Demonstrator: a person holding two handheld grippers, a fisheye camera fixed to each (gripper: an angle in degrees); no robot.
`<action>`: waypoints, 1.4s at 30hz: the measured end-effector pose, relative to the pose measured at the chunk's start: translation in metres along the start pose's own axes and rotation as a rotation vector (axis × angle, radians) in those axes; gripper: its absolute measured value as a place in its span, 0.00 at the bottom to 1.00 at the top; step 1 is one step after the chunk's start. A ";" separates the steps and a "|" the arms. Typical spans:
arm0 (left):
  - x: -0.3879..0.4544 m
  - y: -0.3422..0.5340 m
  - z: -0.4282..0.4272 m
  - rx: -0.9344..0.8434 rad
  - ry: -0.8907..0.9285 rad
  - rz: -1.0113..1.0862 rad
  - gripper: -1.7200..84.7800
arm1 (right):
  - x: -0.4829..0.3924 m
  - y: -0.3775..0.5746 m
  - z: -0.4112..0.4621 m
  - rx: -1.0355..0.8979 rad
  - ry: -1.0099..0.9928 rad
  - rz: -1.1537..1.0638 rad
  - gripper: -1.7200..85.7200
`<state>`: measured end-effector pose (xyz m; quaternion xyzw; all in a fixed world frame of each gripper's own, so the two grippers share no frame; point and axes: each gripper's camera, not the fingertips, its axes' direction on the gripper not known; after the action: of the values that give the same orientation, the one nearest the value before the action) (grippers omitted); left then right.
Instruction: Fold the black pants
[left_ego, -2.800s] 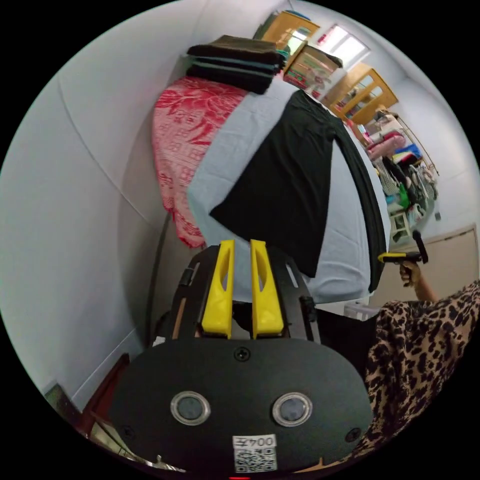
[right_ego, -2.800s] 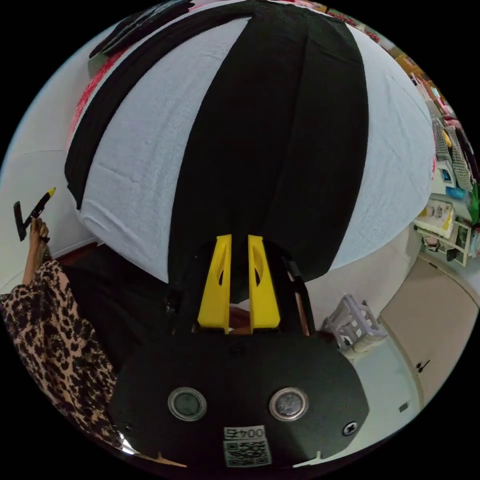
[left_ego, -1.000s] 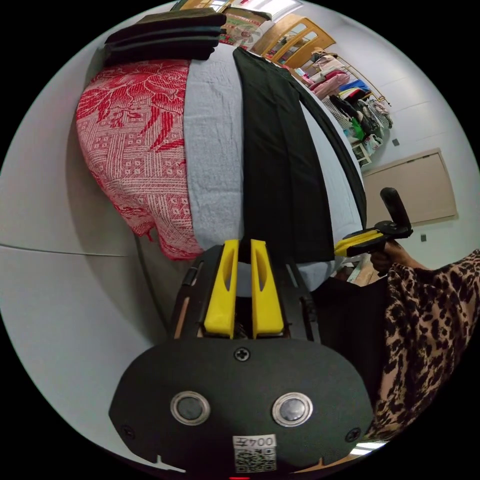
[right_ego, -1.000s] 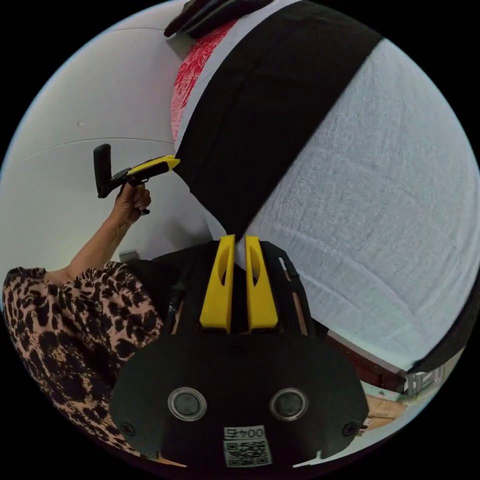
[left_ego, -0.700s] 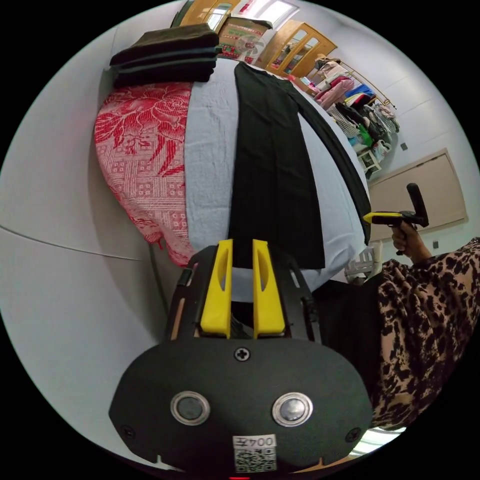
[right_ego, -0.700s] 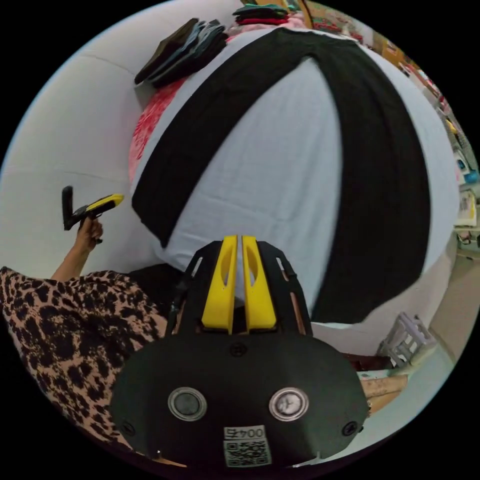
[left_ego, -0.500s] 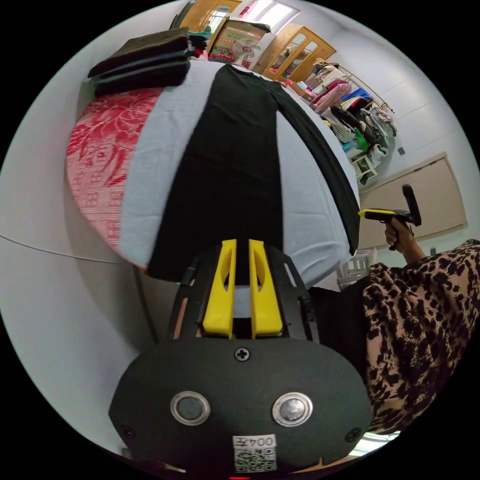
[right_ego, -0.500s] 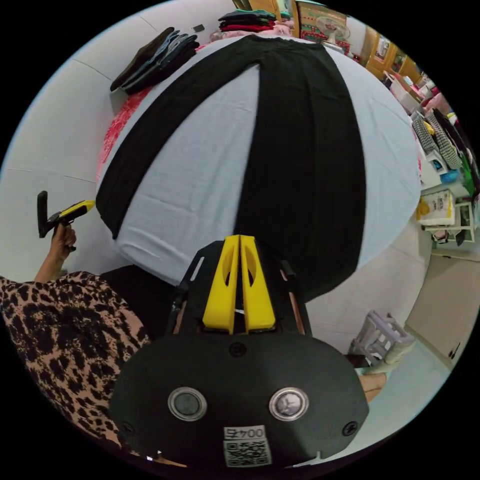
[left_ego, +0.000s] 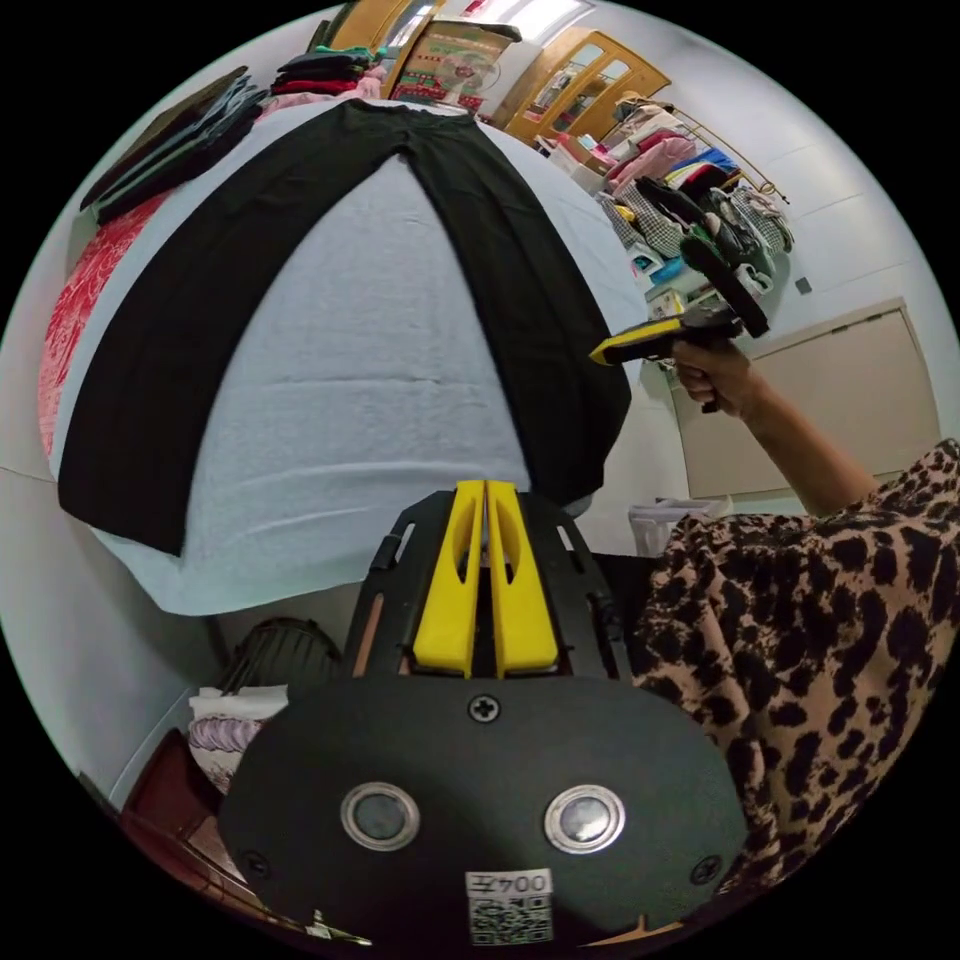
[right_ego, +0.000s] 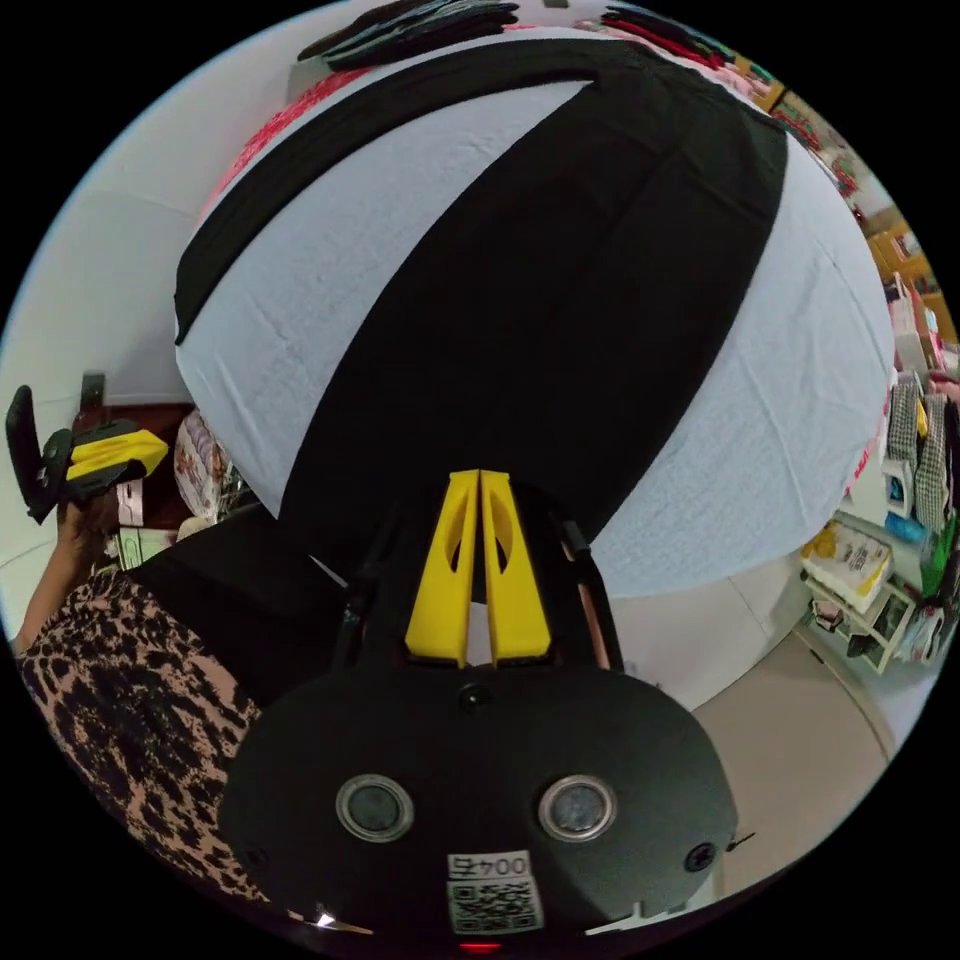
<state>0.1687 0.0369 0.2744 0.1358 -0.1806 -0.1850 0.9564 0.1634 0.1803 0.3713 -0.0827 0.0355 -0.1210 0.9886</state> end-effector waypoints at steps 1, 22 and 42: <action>0.012 -0.007 0.012 -0.013 -0.008 0.023 0.02 | 0.001 -0.003 0.000 -0.014 0.000 -0.008 0.01; 0.119 -0.171 0.227 -0.138 -0.051 0.167 0.02 | 0.150 -0.031 -0.089 -0.040 -0.372 0.023 0.05; 0.203 -0.274 0.338 -0.305 -0.383 -0.463 0.02 | 0.568 -0.212 -0.283 0.395 -0.880 0.152 0.15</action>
<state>0.1274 -0.3556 0.5484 -0.0085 -0.2919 -0.4443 0.8469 0.6388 -0.2055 0.1013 0.0658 -0.4034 -0.0064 0.9126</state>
